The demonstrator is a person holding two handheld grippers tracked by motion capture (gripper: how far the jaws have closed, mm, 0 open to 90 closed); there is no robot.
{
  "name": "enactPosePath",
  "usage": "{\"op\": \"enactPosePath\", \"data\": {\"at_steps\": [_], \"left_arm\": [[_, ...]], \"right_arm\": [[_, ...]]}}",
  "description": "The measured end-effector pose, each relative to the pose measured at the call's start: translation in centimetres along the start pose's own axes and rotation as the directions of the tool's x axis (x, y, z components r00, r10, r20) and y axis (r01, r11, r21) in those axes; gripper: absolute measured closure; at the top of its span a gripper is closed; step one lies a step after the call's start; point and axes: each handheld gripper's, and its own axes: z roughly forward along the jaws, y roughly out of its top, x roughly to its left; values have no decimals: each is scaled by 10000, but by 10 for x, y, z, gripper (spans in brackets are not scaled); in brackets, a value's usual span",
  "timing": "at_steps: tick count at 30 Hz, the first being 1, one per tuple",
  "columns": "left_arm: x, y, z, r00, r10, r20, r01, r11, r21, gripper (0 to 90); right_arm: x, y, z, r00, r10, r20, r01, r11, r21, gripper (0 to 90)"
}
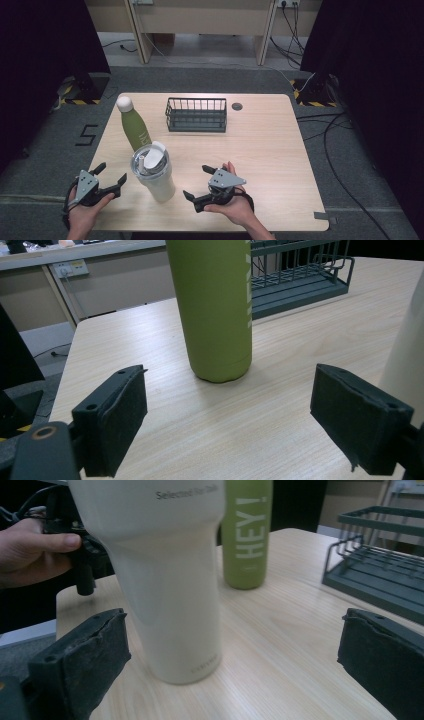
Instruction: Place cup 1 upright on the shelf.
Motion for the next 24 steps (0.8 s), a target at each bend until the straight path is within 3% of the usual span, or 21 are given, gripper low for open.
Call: {"op": "enactPosePath", "data": {"at_steps": [13, 24], "left_arm": [[0, 0, 2, 10000, -46, 86, 47, 10000, -68, 144], [0, 1, 3, 9998, -32, 211, 35, 9999, -162, 145]], "right_arm": [[12, 2, 39, 9969, 78, -784, -55, 9995, 299, 13], [21, 10, 62, 9930, -310, -1140, 331, 9993, 169, 3]]}}
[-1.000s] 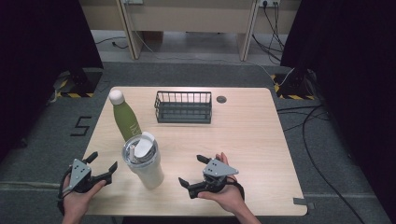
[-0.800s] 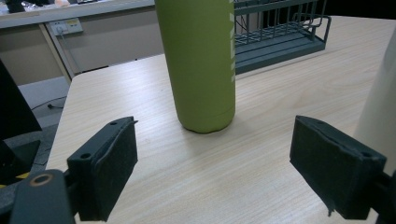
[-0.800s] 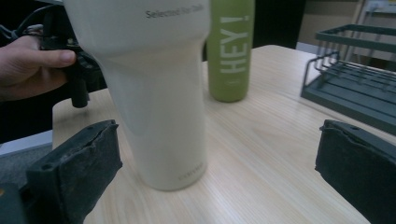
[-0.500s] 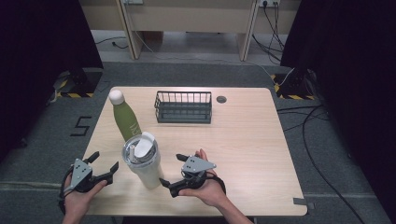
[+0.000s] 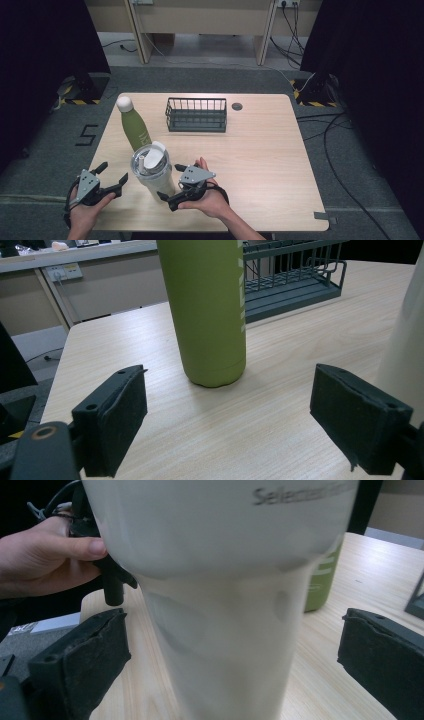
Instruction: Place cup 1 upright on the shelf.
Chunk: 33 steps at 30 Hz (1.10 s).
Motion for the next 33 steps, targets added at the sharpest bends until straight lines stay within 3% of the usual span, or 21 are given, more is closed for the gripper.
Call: {"op": "enactPosePath", "data": {"at_steps": [12, 16, 33], "left_arm": [[-1, 1, -1, 10000, -15, 77, 15, 10000, -41, 145], [0, 0, 0, 10000, -31, 81, 31, 10000, -42, 145], [-1, 0, 0, 9999, 65, 159, -65, 10000, -4, 145]], "right_arm": [[2, -3, 23, 9995, -312, -63, 312, 9995, 52, 4], [1, -7, 30, 9999, -147, -86, 148, 9998, 91, 7], [1, -10, 36, 9990, -436, -19, 435, 9987, -258, 107]]}}
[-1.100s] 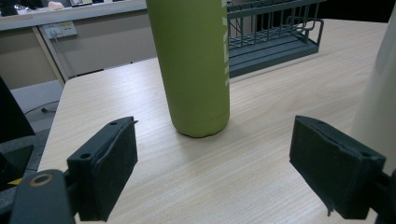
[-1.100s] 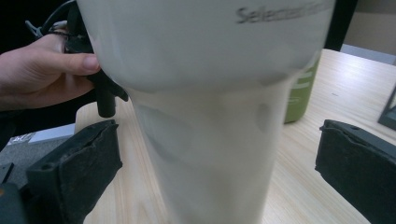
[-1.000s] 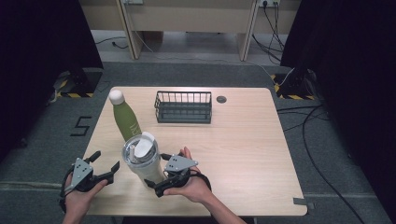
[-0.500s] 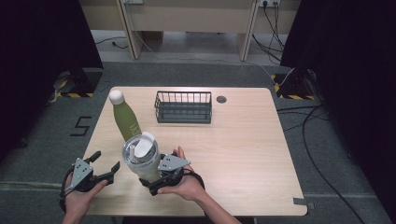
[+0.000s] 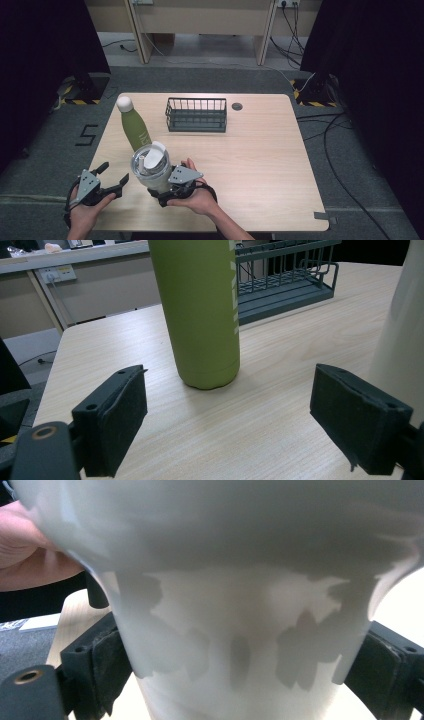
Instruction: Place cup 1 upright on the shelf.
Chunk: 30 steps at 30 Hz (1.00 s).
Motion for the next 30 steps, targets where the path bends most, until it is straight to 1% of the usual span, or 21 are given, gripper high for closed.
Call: {"op": "enactPosePath", "data": {"at_steps": [7, 9, 11, 12, 15, 20, 22, 26, 29, 30], "left_arm": [[0, 0, 0, 10000, -22, 22, 22, 10000, -21, 146], [0, 0, 0, 10000, -22, 39, 22, 10000, -19, 145], [0, 0, 0, 10000, -10, 39, 10, 10000, -21, 146], [0, 0, 0, 10000, -4, 40, 4, 10000, -30, 145], [0, 0, 0, 10000, -3, 33, 3, 10000, -39, 145], [0, 0, 0, 10000, -19, 28, 19, 10000, -43, 145], [0, 0, 0, 10000, -13, 28, 13, 10000, -61, 145], [0, 1, 0, 10000, -26, 28, 26, 10000, -67, 145], [0, 1, 0, 10000, -41, 27, 42, 10000, -82, 145], [0, 1, 0, 10000, -46, 23, 46, 10000, -85, 145]], "right_arm": [[1, 2, -1, 9999, -120, 61, 119, 9999, 100, 109], [2, 3, -2, 9999, -81, 126, 79, 9999, 150, 109], [2, 3, -3, 9998, -148, 158, 146, 9998, 163, 110], [2, 5, -5, 9997, -145, 170, 141, 9996, 257, 110], [1, 5, -5, 9997, -157, 204, 151, 9995, 263, 110], [0, 5, -7, 9990, -217, 398, 205, 9993, 307, 111], [-2, 7, -9, 9989, -167, 443, 153, 9993, 330, 112], [-3, 10, -11, 9986, -184, 490, 169, 9994, 298, 112], [-4, 13, -13, 9987, -61, 507, 54, 9999, 137, 112], [-5, 15, -14, 9987, -169, 473, 168, 9999, 25, 112]]}}
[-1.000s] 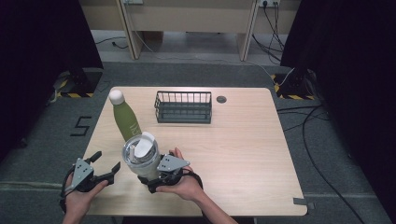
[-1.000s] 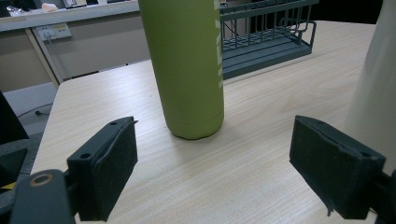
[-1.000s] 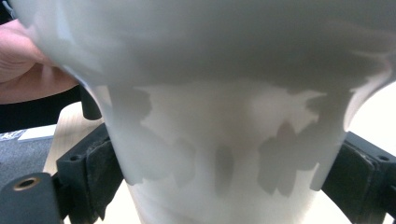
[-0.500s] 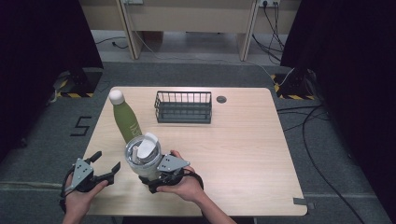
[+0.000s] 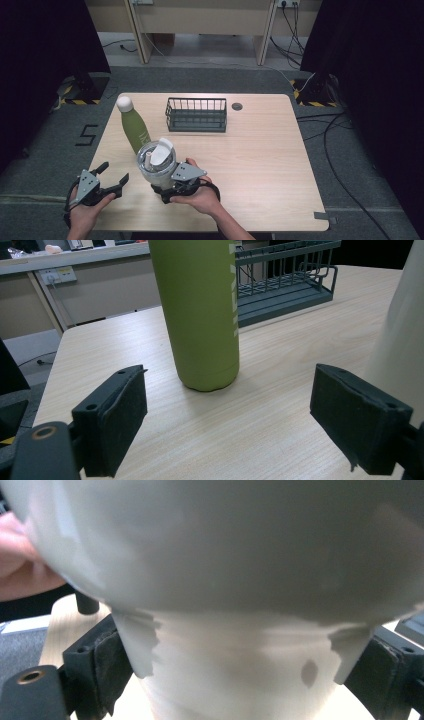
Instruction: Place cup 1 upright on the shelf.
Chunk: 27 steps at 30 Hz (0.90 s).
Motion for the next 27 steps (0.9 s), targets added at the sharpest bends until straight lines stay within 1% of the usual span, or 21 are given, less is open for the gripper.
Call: {"op": "enactPosePath", "data": {"at_steps": [1, 4, 5, 6, 10, 12, 13, 14, 15, 19, 22, 23, 27], "left_arm": [[0, 0, 0, 10000, -7, -6, 7, 10000, -5, 145], [0, 0, 0, 10000, -13, -14, 13, 10000, -11, 145], [0, 0, 0, 10000, -11, -14, 11, 10000, -9, 145], [0, 0, 0, 10000, -19, -15, 19, 10000, -13, 145], [0, 0, 0, 10000, -29, -21, 29, 10000, -20, 145], [0, 0, 0, 10000, -36, -28, 36, 10000, -27, 145], [0, 0, 0, 10000, -36, -26, 36, 10000, -25, 145], [0, 0, 0, 10000, -34, -27, 34, 10000, -26, 145], [0, 0, 0, 10000, -37, -26, 37, 10000, -28, 145], [0, 0, 0, 10000, -52, -20, 52, 10000, -34, 145], [0, 0, 0, 10000, -87, -18, 87, 9999, -56, 145], [0, 0, 0, 10000, -96, -19, 96, 9999, -58, 145], [0, 0, 0, 9999, -123, -21, 123, 9999, -71, 145]], "right_arm": [[0, 1, -1, 9999, 111, 23, -111, 9999, -9, 112], [-2, 4, -3, 9999, 25, 131, -25, 10000, -53, 112], [-2, 5, -4, 9997, 165, 164, -165, 9999, -19, 112], [-3, 6, -4, 9997, 157, 203, -156, 9999, -17, 112], [-8, 7, -8, 9981, 313, 532, -307, 9994, -128, 112], [-9, 7, -9, 9978, 325, 573, -317, 9994, -142, 112], [-11, 8, -10, 9976, 242, 643, -234, 9996, -132, 112], [-11, 8, -11, 9971, 339, 680, -331, 9994, -130, 113], [-12, 9, -11, 9973, 236, 700, -226, 9996, -145, 112], [-15, 10, -14, 9962, 286, 823, -277, 9995, -119, 112], [-18, 12, -16, 9956, 204, 914, -189, 9997, -164, 112], [-18, 13, -17, 9952, 279, 941, -268, 9995, -136, 112], [-21, 14, -19, 9942, 296, 1032, -281, 9995, -158, 113]]}}
